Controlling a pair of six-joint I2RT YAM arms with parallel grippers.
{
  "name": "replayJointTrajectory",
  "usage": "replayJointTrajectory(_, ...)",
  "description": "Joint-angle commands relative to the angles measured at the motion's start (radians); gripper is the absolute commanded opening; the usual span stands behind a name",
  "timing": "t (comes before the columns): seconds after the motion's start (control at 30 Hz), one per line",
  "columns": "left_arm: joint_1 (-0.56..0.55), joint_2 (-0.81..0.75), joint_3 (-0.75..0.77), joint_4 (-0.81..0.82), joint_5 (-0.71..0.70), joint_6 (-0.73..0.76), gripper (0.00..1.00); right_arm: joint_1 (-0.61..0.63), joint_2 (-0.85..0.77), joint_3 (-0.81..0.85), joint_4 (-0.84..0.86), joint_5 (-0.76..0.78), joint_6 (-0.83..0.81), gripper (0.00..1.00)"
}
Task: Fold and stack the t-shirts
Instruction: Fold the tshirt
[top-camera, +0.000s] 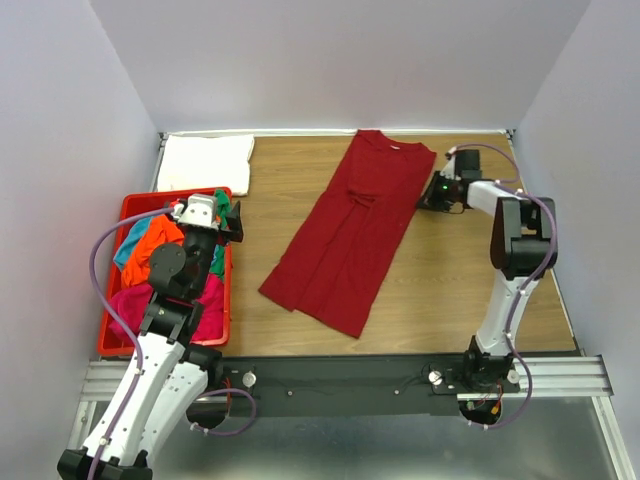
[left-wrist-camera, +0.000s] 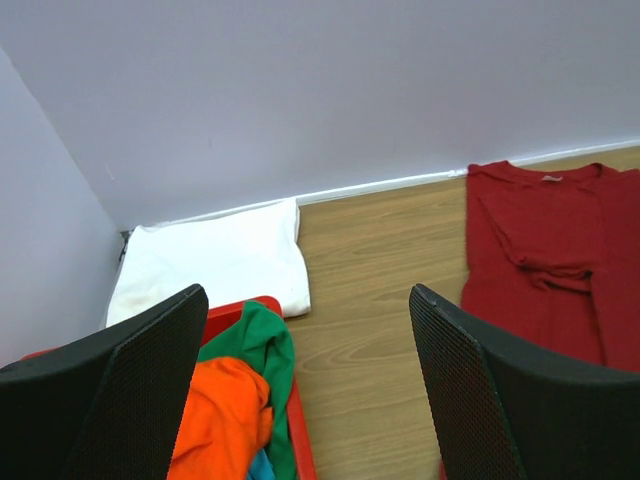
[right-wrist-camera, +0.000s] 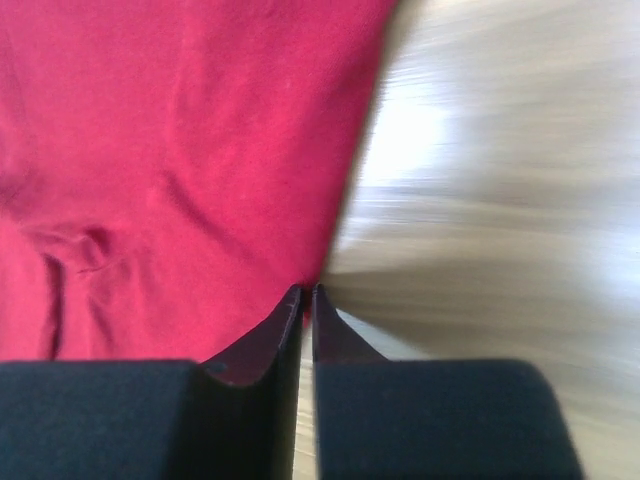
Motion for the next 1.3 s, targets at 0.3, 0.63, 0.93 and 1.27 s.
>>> replayJointTrajectory(0.3,-0.004,-0.015,-0.004,0.049,0.093,0.027,0.89,-0.151,-0.155,0.128,-0.470,-0.146,-0.650,0.59)
replayJointTrajectory(0.63,-0.004,-0.014,-0.009,0.060,0.115,0.034,0.89,0.312,-0.506,-0.270,-0.722,-0.319,-1.711,0.80)
replayJointTrajectory(0.93,-0.004,-0.011,-0.014,0.064,0.115,0.036,0.89,0.640,-0.562,-0.383,-0.571,-0.167,-1.715,0.76)
replayJointTrajectory(1.27,-0.004,-0.014,-0.015,0.063,0.112,0.039,0.89,0.811,-0.516,-0.472,-0.557,-0.054,-1.763,0.66)
